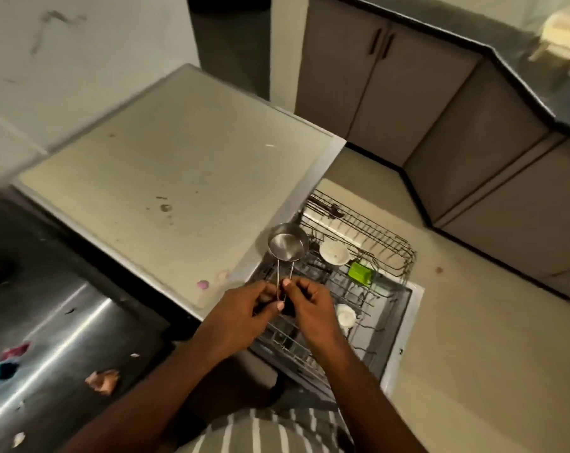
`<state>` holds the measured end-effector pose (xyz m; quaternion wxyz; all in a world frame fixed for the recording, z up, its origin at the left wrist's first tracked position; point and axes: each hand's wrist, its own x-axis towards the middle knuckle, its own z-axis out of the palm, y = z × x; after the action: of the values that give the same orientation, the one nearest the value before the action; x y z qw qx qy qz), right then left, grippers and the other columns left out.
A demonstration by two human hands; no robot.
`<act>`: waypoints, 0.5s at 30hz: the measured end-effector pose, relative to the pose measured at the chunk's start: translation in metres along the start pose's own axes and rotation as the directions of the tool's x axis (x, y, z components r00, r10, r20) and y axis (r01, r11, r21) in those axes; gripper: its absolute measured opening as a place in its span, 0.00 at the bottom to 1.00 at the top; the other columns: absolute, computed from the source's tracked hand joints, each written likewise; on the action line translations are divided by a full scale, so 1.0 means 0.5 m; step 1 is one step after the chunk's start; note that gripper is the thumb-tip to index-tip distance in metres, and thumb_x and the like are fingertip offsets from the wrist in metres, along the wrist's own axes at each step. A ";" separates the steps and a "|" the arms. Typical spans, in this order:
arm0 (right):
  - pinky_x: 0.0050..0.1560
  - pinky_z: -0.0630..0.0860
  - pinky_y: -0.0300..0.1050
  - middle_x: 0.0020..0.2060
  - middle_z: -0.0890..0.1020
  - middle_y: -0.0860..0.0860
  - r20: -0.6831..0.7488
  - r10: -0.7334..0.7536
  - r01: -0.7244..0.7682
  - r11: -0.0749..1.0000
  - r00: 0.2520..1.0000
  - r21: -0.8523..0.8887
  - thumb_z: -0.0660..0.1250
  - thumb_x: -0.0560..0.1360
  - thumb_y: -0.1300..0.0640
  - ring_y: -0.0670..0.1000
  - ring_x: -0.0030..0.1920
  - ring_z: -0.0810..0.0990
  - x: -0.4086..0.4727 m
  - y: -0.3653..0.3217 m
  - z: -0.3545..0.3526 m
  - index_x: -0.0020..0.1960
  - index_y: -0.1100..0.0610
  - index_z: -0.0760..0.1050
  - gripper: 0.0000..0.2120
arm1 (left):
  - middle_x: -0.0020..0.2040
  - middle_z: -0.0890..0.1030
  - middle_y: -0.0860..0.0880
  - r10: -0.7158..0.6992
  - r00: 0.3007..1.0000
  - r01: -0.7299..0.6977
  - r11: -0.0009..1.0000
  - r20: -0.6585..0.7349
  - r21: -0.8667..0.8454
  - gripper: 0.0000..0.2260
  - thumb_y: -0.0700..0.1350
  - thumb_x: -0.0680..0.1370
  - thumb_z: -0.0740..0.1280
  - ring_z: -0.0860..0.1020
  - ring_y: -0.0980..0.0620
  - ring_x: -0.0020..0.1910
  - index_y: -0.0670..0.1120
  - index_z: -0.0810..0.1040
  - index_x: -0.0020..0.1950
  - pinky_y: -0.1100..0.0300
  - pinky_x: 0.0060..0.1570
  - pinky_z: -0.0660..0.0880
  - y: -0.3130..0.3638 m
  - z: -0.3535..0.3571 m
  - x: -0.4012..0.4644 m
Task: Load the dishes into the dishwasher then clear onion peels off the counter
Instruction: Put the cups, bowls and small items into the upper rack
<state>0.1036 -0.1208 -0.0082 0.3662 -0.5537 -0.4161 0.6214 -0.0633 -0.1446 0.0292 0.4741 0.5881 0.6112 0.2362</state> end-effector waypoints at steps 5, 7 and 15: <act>0.46 0.84 0.51 0.41 0.85 0.63 -0.234 0.213 -0.180 0.971 0.949 0.156 0.66 0.84 0.57 0.56 0.40 0.85 0.086 0.043 -0.151 0.49 0.66 0.82 0.13 | 0.49 0.83 0.64 0.006 0.991 -0.031 0.982 0.136 0.185 0.09 0.53 0.80 0.72 0.80 0.69 0.50 0.59 0.80 0.60 0.67 0.50 0.77 0.044 0.065 0.076; 0.44 0.82 0.49 0.37 0.85 0.57 -0.307 0.283 -0.216 0.948 0.909 0.234 0.67 0.83 0.60 0.54 0.38 0.84 0.135 0.060 -0.212 0.46 0.64 0.82 0.11 | 0.52 0.82 0.64 -0.010 0.985 -0.025 0.981 0.173 0.194 0.09 0.53 0.81 0.71 0.78 0.71 0.53 0.58 0.80 0.61 0.73 0.48 0.74 0.061 0.082 0.097; 0.32 0.81 0.39 0.45 0.81 0.60 -0.333 0.564 -0.357 0.781 0.755 0.512 0.62 0.82 0.70 0.52 0.39 0.81 0.351 0.102 -0.384 0.60 0.68 0.75 0.08 | 0.52 0.83 0.62 -0.088 0.978 0.052 0.981 0.187 0.189 0.09 0.53 0.81 0.71 0.80 0.67 0.53 0.59 0.80 0.61 0.62 0.54 0.79 0.066 0.091 0.151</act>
<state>0.2740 0.0416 -0.1301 0.3962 -0.6822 -0.0181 0.6143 0.0026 -0.0793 0.0145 0.4837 0.6275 0.6013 0.1036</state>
